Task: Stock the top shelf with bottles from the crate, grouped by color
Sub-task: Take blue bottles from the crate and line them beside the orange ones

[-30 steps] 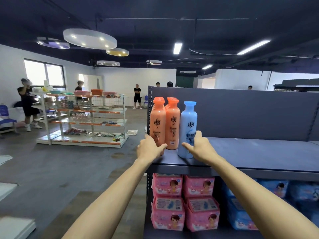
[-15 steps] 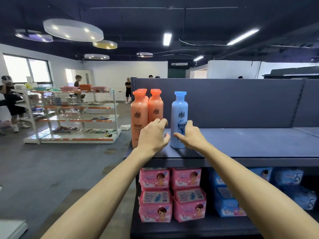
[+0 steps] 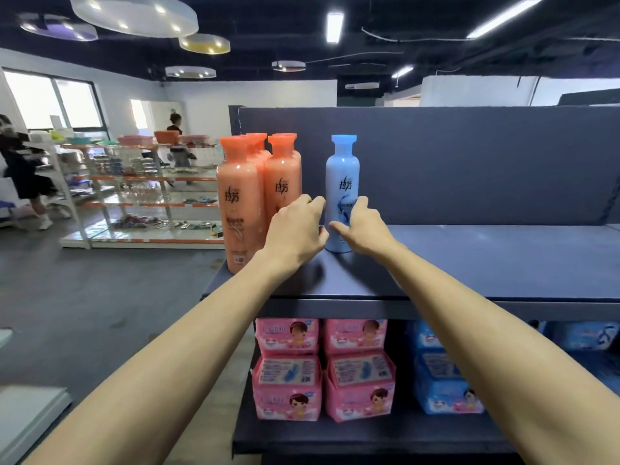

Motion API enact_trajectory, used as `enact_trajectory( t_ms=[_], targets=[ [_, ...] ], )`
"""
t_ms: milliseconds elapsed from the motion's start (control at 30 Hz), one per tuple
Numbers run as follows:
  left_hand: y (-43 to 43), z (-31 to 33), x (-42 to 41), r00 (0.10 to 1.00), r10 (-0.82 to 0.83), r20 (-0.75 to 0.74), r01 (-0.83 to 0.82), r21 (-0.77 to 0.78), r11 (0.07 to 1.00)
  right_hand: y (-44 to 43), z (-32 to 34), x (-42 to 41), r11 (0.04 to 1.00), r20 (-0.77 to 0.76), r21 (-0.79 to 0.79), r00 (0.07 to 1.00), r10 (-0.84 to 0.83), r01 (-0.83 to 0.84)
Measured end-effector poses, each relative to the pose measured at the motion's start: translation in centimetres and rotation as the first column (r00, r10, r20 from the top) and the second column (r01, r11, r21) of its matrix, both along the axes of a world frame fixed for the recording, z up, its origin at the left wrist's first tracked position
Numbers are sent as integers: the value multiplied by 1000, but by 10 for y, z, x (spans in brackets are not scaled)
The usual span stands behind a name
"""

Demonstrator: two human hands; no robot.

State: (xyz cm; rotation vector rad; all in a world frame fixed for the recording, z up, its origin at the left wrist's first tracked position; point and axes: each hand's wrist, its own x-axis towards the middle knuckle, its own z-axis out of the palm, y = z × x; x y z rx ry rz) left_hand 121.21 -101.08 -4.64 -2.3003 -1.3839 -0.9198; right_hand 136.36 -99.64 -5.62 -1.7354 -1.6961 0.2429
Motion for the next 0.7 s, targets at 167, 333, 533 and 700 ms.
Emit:
enact_trajectory(
  t_ms=[167,333,533,700],
  targets=[
    [7,-10,3,999,34,-7,-34,24,999,30,-1,0,1000,-3,1,1000,-16,16],
    [10,-17,3,999,32,-3,-32,49,998,57,-1,-9,1000,-17,4,1000,-5,5],
    [10,-19,-1,1000,10,22,-12,59,998,77,-1,-19,1000,-36,8,999,1,-1],
    [10,-20,-5,1000,-7,30,4,90,996,87,-3,-23,1000,-42,15,999,-2,2]
  ],
)
